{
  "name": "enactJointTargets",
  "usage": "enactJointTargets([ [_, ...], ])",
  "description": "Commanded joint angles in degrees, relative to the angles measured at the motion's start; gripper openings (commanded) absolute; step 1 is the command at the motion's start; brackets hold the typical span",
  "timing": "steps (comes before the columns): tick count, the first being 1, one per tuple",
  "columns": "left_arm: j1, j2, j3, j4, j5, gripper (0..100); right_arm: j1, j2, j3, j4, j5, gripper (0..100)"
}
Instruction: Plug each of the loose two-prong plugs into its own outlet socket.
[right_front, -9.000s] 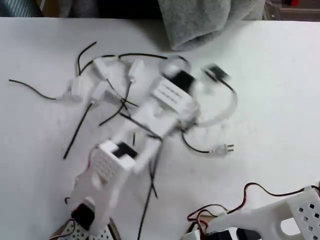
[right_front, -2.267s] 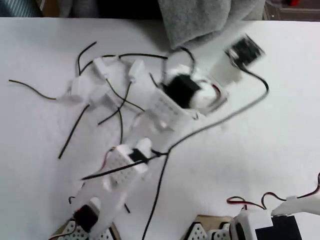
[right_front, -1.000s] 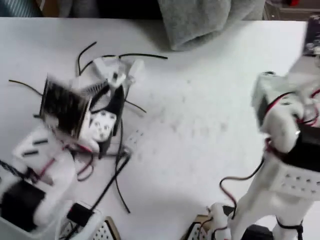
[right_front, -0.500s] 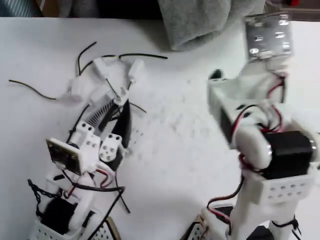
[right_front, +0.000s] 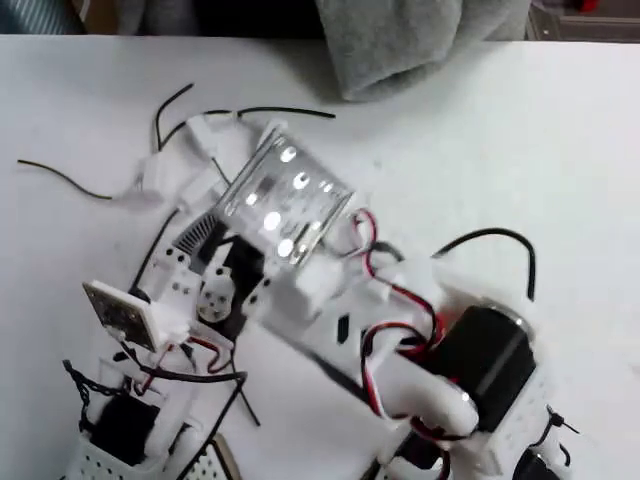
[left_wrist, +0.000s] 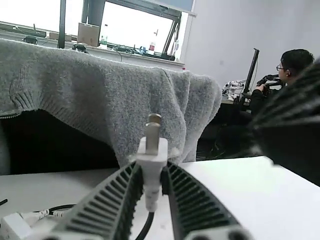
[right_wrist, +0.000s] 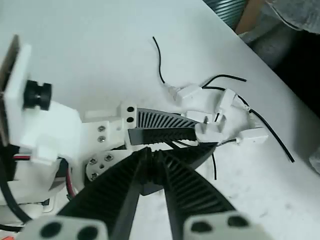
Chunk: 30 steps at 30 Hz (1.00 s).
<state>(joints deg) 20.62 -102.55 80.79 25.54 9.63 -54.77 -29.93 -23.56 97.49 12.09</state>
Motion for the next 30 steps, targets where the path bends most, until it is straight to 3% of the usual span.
enactJointTargets([
  [1,2.07,-0.66,-0.26,-1.41,0.35,2,-1.89,1.54,-0.18,-1.63,4.75,1.9],
  [11,3.21,-0.75,-0.35,-0.97,-3.60,2,-0.57,4.88,6.42,-11.12,9.23,1.9],
  [20,2.77,-1.01,-0.53,-0.88,-3.60,2,8.84,5.32,10.37,-11.91,18.90,1.9],
  [25,3.12,-1.98,-0.44,-0.79,-3.60,2,14.81,4.97,19.08,-21.41,21.01,1.9],
  [30,3.12,-1.98,-0.18,-0.79,-3.60,2,16.40,4.97,23.12,-26.42,22.86,1.9],
])
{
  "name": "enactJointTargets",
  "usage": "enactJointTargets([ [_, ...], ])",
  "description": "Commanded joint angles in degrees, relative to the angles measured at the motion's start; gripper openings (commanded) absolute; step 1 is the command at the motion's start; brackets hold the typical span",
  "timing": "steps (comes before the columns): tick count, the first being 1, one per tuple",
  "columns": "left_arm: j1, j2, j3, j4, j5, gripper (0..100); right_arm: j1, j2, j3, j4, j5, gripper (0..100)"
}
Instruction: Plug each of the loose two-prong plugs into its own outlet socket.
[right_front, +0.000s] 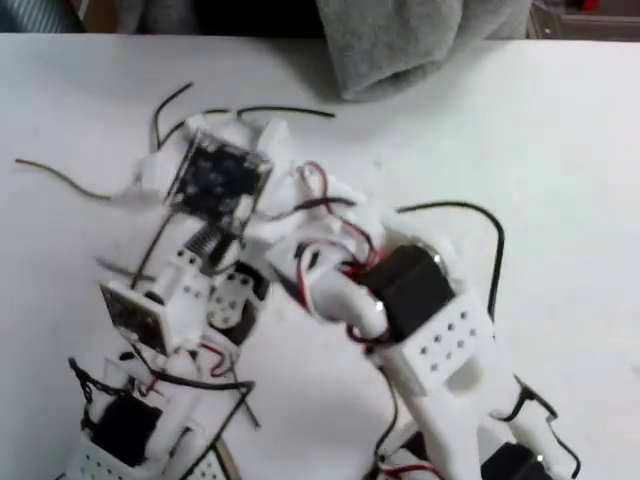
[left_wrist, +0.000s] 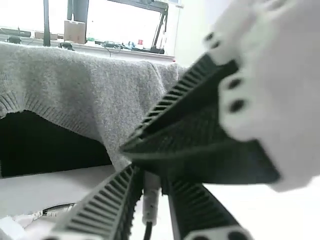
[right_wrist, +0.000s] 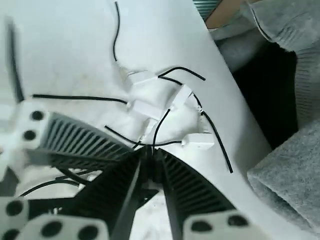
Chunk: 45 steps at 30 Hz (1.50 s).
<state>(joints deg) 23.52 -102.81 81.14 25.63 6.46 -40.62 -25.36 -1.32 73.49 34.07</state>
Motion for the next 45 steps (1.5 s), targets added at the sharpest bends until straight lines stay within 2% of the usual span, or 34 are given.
enactJointTargets([
  [1,0.13,-1.71,-0.44,-0.88,-0.44,2,2.24,0.40,0.88,-2.42,0.88,1.9],
  [6,-0.13,-1.71,-0.44,-0.79,-0.44,2,2.59,0.48,0.79,-3.65,0.88,1.9],
  [15,-0.04,-1.71,-0.44,0.70,-0.44,2,7.43,0.31,0.09,-7.96,0.97,1.9],
  [21,-0.13,-1.71,0.53,0.18,-0.44,2,5.32,-1.98,-7.82,-4.88,0.97,1.9],
  [28,-0.13,-1.71,7.03,-5.98,-0.44,2,3.03,-3.74,-17.67,1.80,0.79,1.9],
  [33,-2.95,-1.71,6.51,-4.13,-0.44,2,11.38,-3.30,-18.29,5.93,0.26,1.9],
  [39,-12.44,-1.63,-2.81,10.29,-0.62,2,22.99,-3.82,-18.29,11.91,0.26,1.9],
  [42,-13.49,-1.01,-5.98,14.33,-1.14,2,27.74,-3.74,-18.29,16.04,0.26,1.9],
  [45,-12.35,4.62,-9.14,16.26,-5.71,2,32.84,-3.74,-18.29,20.09,0.26,1.9],
])
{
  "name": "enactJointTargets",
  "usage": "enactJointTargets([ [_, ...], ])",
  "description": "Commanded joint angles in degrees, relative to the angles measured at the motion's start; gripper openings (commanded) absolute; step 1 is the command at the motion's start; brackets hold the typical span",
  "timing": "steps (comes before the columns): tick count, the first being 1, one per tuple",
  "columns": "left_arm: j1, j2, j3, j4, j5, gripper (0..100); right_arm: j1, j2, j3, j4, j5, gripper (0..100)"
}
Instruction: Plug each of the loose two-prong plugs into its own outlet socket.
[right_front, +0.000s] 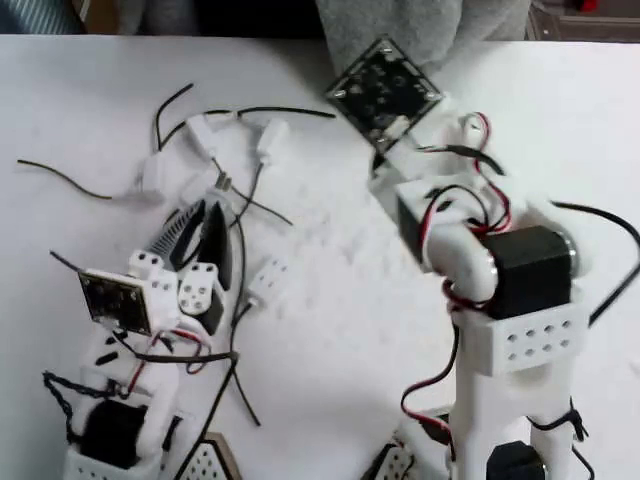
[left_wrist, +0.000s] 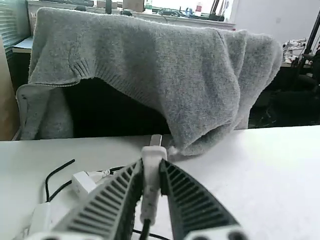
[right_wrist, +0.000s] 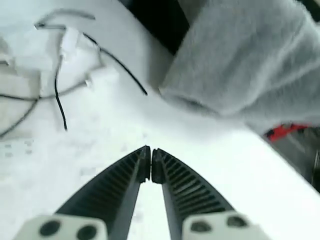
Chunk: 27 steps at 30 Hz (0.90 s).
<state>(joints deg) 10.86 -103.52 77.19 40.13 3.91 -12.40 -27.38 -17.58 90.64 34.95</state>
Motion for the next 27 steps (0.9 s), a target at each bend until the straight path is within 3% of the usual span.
enactJointTargets([
  [1,0.84,8.48,-6.86,2.46,-4.31,2,6.29,-1.71,-2.02,4.26,-0.62,1.9],
  [7,1.98,33.71,-24.09,9.67,-7.91,2,15.69,-2.07,0.44,7.52,-0.62,1.9],
  [13,1.54,54.02,-47.56,24.00,-8.79,2,26.42,-5.32,8.26,7.16,-0.62,1.9],
  [20,1.63,79.69,-68.66,42.20,0.26,3,38.11,-10.42,22.15,0.92,-0.18,1.9],
  [27,0.92,104.31,-88.00,54.42,9.14,3,46.11,-15.69,38.86,-10.77,-0.09,1.9],
])
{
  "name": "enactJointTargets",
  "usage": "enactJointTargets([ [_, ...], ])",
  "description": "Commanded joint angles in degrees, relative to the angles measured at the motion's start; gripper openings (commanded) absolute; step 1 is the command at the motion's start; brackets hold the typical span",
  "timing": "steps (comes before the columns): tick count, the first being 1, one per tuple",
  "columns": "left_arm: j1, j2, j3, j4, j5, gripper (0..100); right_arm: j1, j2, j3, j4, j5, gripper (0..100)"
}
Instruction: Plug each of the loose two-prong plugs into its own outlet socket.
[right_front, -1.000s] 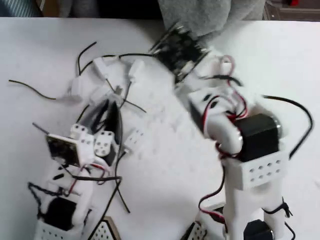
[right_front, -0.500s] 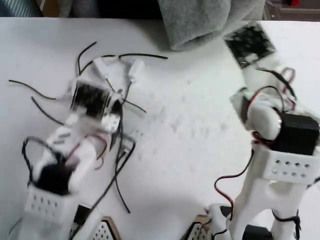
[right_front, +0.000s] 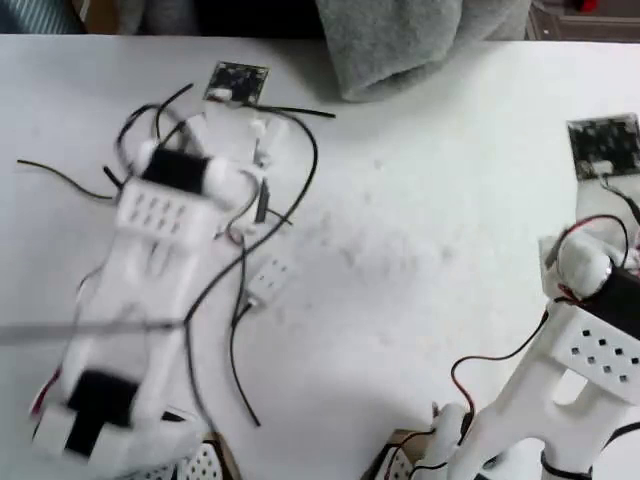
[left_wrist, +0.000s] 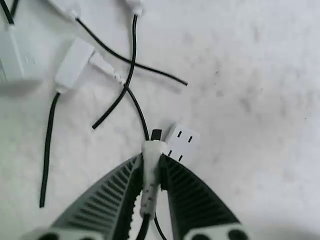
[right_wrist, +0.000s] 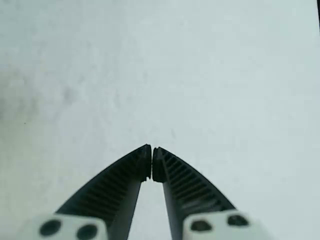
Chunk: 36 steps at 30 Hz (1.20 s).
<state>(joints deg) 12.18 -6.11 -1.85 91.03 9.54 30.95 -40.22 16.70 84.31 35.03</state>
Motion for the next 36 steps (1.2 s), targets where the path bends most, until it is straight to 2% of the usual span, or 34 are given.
enactJointTargets([
  [1,-0.22,8.57,-11.16,4.84,4.92,3,3.65,-3.65,6.95,-6.11,-0.18,1.9],
  [3,1.10,10.95,-15.12,6.86,10.02,3,5.93,-5.05,11.69,-9.63,-0.09,1.9],
  [8,4.97,12.53,-17.41,11.25,28.13,3,13.23,-7.69,23.47,-18.86,-0.09,1.9],
  [11,6.46,12.70,-15.30,11.08,31.03,3,17.36,-8.48,30.68,-24.48,0.18,1.9],
  [15,10.86,12.88,-12.84,10.90,33.05,3,20.79,-8.57,39.21,-31.60,5.54,1.9],
  [21,11.65,12.97,-11.87,10.73,50.64,3,22.55,-8.66,45.89,-36.00,6.33,1.9],
  [26,8.22,13.05,-9.76,10.37,58.55,2,22.29,-8.66,49.14,-36.00,6.68,1.9],
  [32,6.81,13.05,0.88,-2.81,64.79,2,22.37,-8.75,52.04,-35.91,6.68,1.9],
  [36,7.25,12.97,5.98,-11.69,65.85,2,22.29,-8.75,53.27,-35.91,6.68,1.9],
])
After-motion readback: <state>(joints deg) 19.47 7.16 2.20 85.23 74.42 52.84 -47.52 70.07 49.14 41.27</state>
